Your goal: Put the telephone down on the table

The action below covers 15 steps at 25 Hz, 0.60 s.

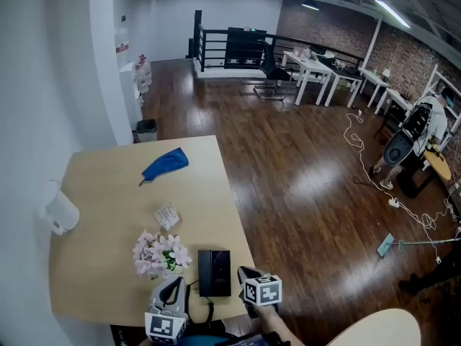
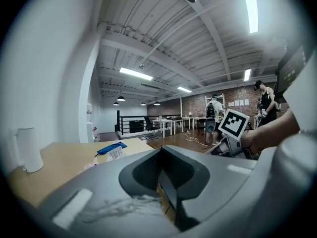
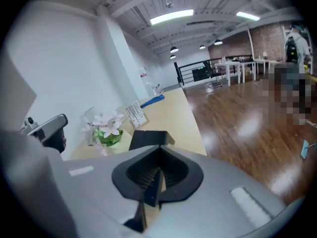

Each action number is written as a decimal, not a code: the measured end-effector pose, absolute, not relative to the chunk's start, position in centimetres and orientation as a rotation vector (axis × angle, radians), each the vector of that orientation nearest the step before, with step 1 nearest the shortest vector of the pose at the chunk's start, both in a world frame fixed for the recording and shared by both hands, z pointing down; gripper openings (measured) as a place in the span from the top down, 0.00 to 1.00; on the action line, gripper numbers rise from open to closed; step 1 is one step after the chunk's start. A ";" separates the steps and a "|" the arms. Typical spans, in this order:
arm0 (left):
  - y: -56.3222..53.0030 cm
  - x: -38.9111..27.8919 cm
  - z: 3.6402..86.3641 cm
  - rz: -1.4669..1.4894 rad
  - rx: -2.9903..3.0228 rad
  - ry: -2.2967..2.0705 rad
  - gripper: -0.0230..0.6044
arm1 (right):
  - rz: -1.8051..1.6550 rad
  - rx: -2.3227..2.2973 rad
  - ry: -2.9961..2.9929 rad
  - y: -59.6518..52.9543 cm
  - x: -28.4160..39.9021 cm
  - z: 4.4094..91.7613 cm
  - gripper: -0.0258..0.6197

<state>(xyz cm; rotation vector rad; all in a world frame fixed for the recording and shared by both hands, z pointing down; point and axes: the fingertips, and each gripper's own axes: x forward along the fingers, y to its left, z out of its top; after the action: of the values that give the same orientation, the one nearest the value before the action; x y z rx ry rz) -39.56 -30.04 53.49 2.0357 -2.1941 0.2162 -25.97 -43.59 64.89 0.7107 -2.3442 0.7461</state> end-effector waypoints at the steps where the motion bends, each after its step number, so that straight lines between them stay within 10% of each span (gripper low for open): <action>1: -29.8 -39.4 52.9 0.206 2.060 -2.183 0.94 | 0.714 0.742 -2.367 -43.0 -26.0 63.6 0.97; 15: -19.9 -37.9 51.4 0.157 2.243 -1.993 0.94 | 0.567 0.996 -2.429 -27.8 -25.1 56.7 0.97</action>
<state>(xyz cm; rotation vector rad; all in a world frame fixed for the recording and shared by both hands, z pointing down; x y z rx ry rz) -37.95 -19.85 51.42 2.2432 -1.9931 0.1573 -25.08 -27.77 56.67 0.9959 -2.4287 0.5672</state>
